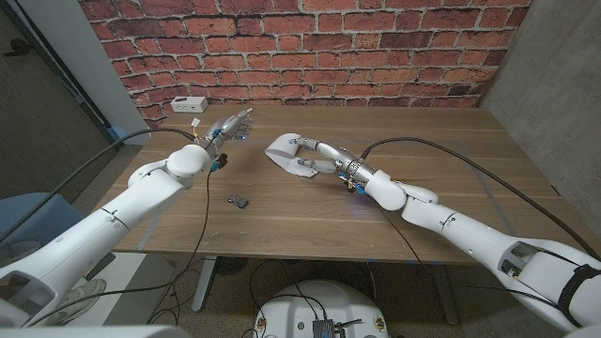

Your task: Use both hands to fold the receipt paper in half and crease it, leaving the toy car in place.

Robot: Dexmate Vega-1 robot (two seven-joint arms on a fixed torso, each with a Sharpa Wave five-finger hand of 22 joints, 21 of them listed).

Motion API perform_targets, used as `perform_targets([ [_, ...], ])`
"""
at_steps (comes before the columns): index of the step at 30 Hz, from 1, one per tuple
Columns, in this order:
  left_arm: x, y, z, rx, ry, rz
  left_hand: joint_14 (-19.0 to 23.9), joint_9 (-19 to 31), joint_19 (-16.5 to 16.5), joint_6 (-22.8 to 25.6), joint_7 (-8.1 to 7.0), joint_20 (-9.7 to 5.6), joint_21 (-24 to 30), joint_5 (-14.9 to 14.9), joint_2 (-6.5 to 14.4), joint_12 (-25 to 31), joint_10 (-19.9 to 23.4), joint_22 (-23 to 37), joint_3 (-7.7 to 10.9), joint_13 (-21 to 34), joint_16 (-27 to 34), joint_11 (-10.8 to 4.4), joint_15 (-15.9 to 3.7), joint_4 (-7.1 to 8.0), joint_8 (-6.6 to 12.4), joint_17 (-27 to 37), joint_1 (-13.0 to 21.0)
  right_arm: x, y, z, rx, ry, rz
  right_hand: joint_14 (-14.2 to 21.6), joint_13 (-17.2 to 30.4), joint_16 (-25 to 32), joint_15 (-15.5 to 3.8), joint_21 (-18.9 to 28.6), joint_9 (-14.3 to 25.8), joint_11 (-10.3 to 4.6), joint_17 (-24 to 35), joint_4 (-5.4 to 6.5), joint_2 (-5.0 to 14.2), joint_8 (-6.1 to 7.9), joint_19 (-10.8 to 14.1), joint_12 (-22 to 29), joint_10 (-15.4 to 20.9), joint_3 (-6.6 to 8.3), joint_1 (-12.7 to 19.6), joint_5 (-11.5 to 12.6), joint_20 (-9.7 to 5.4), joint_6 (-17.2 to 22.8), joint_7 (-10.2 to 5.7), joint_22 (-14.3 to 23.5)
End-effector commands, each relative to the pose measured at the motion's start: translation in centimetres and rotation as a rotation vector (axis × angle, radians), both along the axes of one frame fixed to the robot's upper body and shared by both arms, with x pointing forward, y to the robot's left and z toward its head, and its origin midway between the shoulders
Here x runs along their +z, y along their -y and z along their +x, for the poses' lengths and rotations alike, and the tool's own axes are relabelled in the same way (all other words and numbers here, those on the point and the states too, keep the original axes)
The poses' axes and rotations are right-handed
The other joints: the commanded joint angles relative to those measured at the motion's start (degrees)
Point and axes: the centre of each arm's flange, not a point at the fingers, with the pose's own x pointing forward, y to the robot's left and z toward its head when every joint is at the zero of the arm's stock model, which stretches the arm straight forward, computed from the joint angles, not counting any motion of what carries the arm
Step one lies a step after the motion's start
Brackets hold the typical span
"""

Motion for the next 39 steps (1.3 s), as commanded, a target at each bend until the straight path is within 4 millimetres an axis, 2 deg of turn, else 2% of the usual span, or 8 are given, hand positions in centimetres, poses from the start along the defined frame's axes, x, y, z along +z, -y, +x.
perform_targets([
  [1, -2.5, -1.7, -1.9, 0.256, -0.037, 0.040, 0.20, 0.25, 0.34, 10.05, 1.01, -0.36, 0.07, -0.69, 2.87, 0.63, 2.34, 0.24, 3.96, 0.60, -0.75, -0.42, -0.49, -2.36, 2.42, -0.02, 4.01, -0.2, 0.3, -1.1, 0.018, 0.051, 0.044, 0.58, 0.13, 0.41, -2.67, 0.77, 0.09, 0.25, 0.18, 0.08, 0.05, 0.87, 1.54, 0.47, 1.30, -0.12, 1.31, -0.29, -0.49, 2.10, 0.56, 0.03],
  [5, -2.7, -1.3, -1.8, 0.346, -0.126, 0.141, -6.03, 0.21, -4.58, 7.86, -0.95, -0.50, -1.98, -0.31, 2.73, -1.03, -0.90, 0.29, 6.90, 0.50, -2.50, -1.61, -0.59, -6.10, -0.20, -0.10, 7.51, -0.5, 0.3, -1.2, -0.006, 0.048, 0.037, 0.78, 0.13, 0.55, -2.55, 0.93, 0.09, 0.47, 0.23, 0.30, -0.28, 0.90, 1.92, 0.50, 1.50, -0.58, 1.32, -0.50, -0.51, 2.50, 0.74, 0.04],
  [13, -3.0, -0.2, -0.7, 0.424, -0.267, 0.281, -11.06, 0.25, -8.03, 5.93, -2.27, -1.17, -3.35, 0.27, 2.83, -2.37, -5.57, 0.43, 8.74, 0.40, -2.94, -3.35, -1.82, -8.51, -1.30, -0.18, 9.29, -1.0, -0.7, -0.9, -0.161, 0.075, 0.012, -1.26, 0.17, 0.16, -0.57, 0.50, 0.16, 1.36, 0.47, 2.52, -6.69, -0.70, 0.30, -0.46, -1.45, -7.97, -4.31, -0.21, 1.01, -1.71, 1.74, 0.14],
  [17, -2.9, 0.3, -0.1, 0.436, -0.313, 0.348, -16.47, 0.14, -10.77, -4.47, -6.08, -2.77, -4.49, 0.43, 0.84, -2.93, -11.86, 0.44, 9.28, 0.09, -2.74, -5.60, -3.42, -11.68, -3.20, -0.30, 12.42, -1.3, -1.3, -0.5, -0.199, 0.080, 0.003, -2.09, 0.21, -0.07, -0.29, 0.49, 0.18, 1.35, 0.34, 2.21, -7.05, -0.98, 0.01, -0.71, -3.17, -8.53, -3.97, 0.35, 1.07, -3.53, 2.09, 0.15],
  [27, -2.2, 1.0, 0.8, 0.472, -0.329, 0.460, -18.96, 0.13, -10.60, -9.13, -8.05, -4.00, -4.62, 0.36, 1.52, -2.26, -15.09, 0.31, 11.01, -0.05, -2.38, -7.07, -4.86, -12.90, -1.75, -0.41, 19.78, -2.0, -2.6, 0.1, -0.319, 0.138, 0.086, 0.33, 0.25, 0.95, -1.40, 0.71, 0.20, 1.44, 0.34, 1.43, -5.88, -0.36, 0.29, 0.32, -1.77, -8.40, -1.60, 1.40, 0.88, -3.74, 2.35, 0.14],
  [32, -2.0, 1.7, 1.1, 0.462, -0.290, 0.488, -19.50, 0.06, -11.07, -9.02, -11.57, -4.01, -4.92, 0.57, 1.61, -1.88, -15.24, 0.21, 11.98, -0.12, -2.34, -8.35, -5.19, -13.06, -1.35, -0.47, 24.56, -2.1, -3.7, 1.1, -0.350, 0.102, 0.043, -1.31, 0.29, 0.35, -0.73, 0.48, 0.20, 1.83, 0.38, 1.25, -5.58, -0.67, -0.49, -0.21, -3.44, -8.59, -0.78, 1.68, 1.21, -5.10, 2.49, 0.13],
  [35, -1.9, 2.3, 1.3, 0.401, -0.238, 0.481, -19.61, 0.02, -11.44, -9.16, -12.83, -3.66, -5.08, -0.22, 0.03, -1.50, -14.70, 0.27, 10.35, -0.13, -2.17, -9.95, -5.05, -11.98, -1.51, -0.32, 24.30, -2.1, -4.2, 1.6, -0.353, 0.099, 0.011, -1.81, 0.31, 0.34, -0.58, 0.63, 0.22, 1.77, 0.53, 1.21, -3.61, -0.55, -0.31, -0.21, -4.05, -7.75, 0.71, 2.04, 1.14, -5.48, 2.48, 0.12],
  [39, -2.0, 4.0, 1.6, 0.373, -0.214, 0.523, -23.61, 0.03, -14.65, -14.13, -13.12, -3.79, -6.16, -1.58, -0.70, -2.52, -19.22, 0.64, 5.80, 0.03, -2.67, -8.23, -3.89, -8.83, -2.72, 0.26, 19.08, -2.1, -4.5, 1.9, -0.343, 0.087, 0.000, -1.69, 0.32, 0.53, -0.71, 0.74, 0.22, 1.53, 0.65, 1.25, -2.30, -0.21, -0.10, 0.11, -3.56, -7.33, 1.57, 2.04, 0.93, -4.91, 2.38, 0.12],
])
